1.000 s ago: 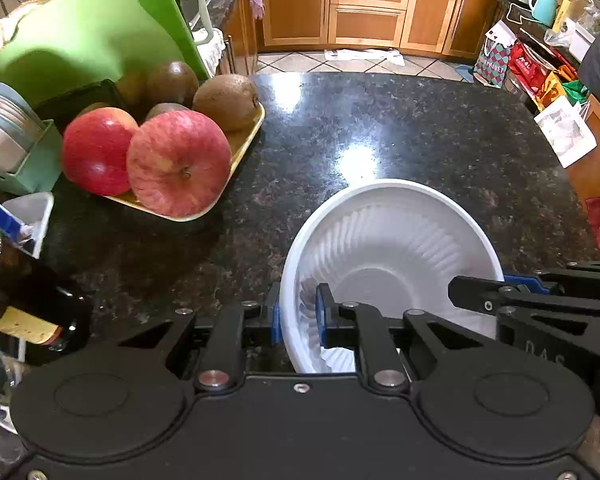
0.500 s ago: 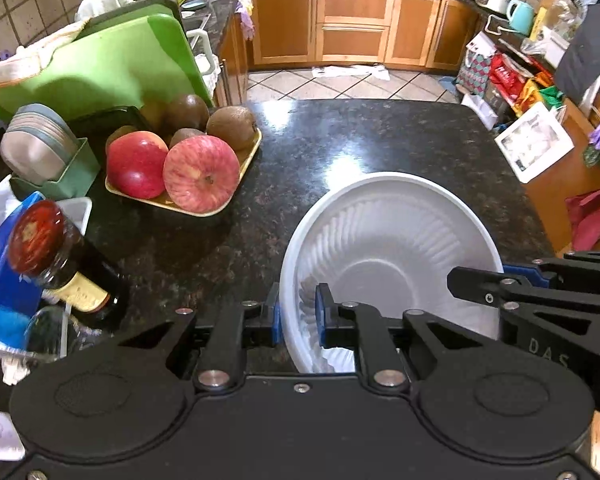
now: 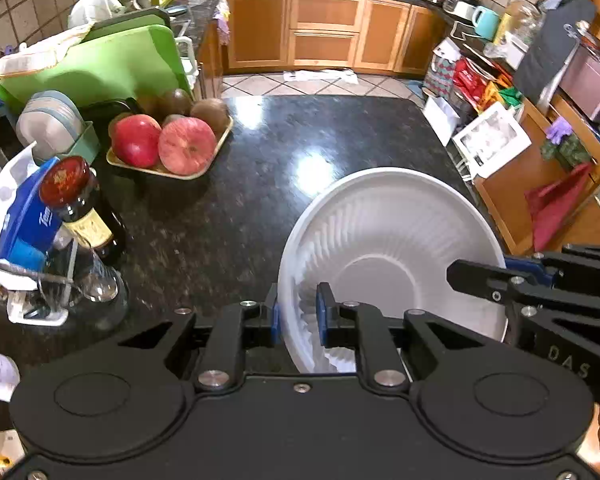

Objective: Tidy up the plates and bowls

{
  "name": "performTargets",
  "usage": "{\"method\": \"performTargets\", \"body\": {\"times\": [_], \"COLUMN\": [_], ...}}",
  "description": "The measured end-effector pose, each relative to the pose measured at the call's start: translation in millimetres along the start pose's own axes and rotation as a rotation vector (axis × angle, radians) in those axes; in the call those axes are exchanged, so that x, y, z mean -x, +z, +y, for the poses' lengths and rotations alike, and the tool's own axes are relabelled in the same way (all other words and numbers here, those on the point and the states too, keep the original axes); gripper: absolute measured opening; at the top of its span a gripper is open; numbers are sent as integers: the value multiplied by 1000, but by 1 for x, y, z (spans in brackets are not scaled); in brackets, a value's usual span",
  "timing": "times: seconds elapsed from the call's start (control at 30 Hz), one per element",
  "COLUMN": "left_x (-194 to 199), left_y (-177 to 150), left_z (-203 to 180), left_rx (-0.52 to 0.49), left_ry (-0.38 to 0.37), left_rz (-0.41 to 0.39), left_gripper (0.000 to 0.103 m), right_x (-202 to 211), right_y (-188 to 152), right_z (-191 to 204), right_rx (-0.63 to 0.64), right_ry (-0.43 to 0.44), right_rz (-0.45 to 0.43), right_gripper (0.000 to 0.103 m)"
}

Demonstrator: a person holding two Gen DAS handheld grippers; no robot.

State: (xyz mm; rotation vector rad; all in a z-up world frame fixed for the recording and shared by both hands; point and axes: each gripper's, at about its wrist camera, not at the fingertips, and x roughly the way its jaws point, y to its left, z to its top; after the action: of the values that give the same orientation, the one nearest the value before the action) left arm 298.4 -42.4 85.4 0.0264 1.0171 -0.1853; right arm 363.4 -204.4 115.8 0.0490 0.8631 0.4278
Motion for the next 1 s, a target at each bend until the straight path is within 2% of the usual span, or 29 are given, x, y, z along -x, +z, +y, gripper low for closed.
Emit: {"method": "performTargets", "body": {"times": [0.5,0.77,1.0], "left_x": [10,6,-6], "left_y": [-63,-90,-101], "left_z": [-32,-41,-46], "left_rx": [-87,-105,-111], "left_ry": [-46,-62,-72], "left_rz": [44,97,145], "left_gripper": [23,23,23], "right_x": [36,35,26], "right_y": [-74,-106,-118], "right_z": [-4,-6,-12], "right_rx": [-17,-32,-53], "right_ry": [-1,7,7], "right_rz": [18,76,127], "right_gripper": [16,16,17]}}
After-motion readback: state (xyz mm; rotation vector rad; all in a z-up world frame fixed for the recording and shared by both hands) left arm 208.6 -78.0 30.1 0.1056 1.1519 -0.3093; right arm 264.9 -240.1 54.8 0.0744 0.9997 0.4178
